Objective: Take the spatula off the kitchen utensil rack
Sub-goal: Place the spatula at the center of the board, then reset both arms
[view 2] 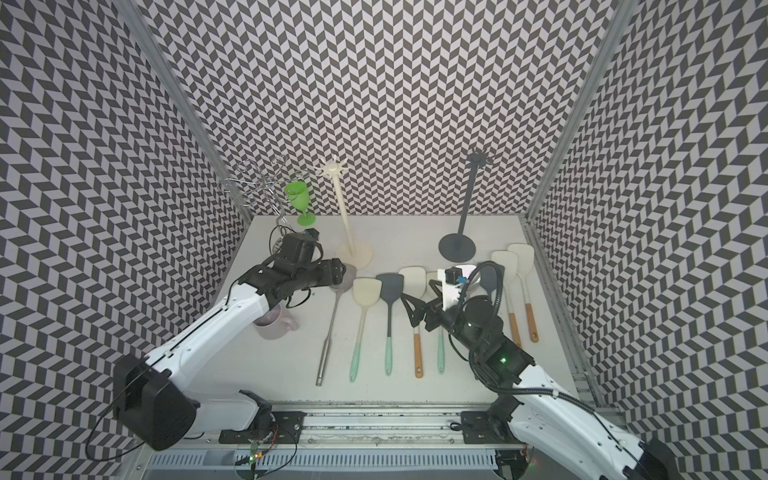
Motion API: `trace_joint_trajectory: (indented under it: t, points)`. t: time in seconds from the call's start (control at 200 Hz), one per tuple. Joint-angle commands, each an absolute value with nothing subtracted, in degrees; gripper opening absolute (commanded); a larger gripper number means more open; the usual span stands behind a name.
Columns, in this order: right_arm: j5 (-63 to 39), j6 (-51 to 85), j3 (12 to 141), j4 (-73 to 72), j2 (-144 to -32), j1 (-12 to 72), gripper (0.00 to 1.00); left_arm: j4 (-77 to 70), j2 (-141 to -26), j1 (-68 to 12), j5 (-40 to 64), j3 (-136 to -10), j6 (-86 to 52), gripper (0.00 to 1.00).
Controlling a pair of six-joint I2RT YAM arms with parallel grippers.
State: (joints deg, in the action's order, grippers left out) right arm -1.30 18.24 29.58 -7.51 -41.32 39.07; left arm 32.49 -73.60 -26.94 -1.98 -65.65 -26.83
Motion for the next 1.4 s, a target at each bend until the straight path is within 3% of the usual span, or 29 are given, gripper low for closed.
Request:
trace_joint_trajectory:
  t: [0.0, 0.08, 0.195, 0.436, 0.646, 0.796, 1.011, 1.212, 1.392]
  points:
    - [0.4, 14.7, 30.7, -7.8, -36.9, 38.8, 1.0, 28.4, -67.5, -27.9, -1.8, -63.3, -28.1, 0.83]
    - [1.1, 11.9, 30.5, -7.0, -33.0, 38.8, 1.0, 25.6, -60.8, -30.2, -4.0, -60.3, -28.8, 0.85]
    - [2.1, 10.8, 29.1, -7.0, -26.9, 38.8, 1.0, 20.1, -50.3, -33.8, -6.2, -54.4, -29.5, 1.0]
    - [2.3, 8.6, 26.8, -5.5, -16.9, 38.8, 1.0, 14.8, -33.3, -35.7, -8.0, -44.2, -28.7, 1.0]
    - [5.7, 7.5, 24.5, -5.8, -17.0, 38.8, 1.0, 9.5, -23.5, -35.7, -10.9, -36.0, -30.1, 1.0]
    - [8.9, 6.9, 23.1, -10.0, -21.8, 38.8, 1.0, 2.1, -26.5, -35.7, -12.0, -32.3, -27.5, 1.0]
    - [12.3, 4.2, 20.3, -22.9, -32.2, 37.7, 1.0, -6.4, -40.3, -33.6, -18.3, -32.7, -18.3, 1.0]
    - [7.7, 7.5, 20.5, -32.9, -43.6, 27.8, 1.0, -14.2, -48.3, -15.7, -6.4, -32.0, -18.0, 1.0]
    - [7.4, 11.1, 18.5, -41.1, -49.4, 17.8, 1.0, -18.8, -54.1, -2.5, -3.3, -30.3, -16.6, 1.0]
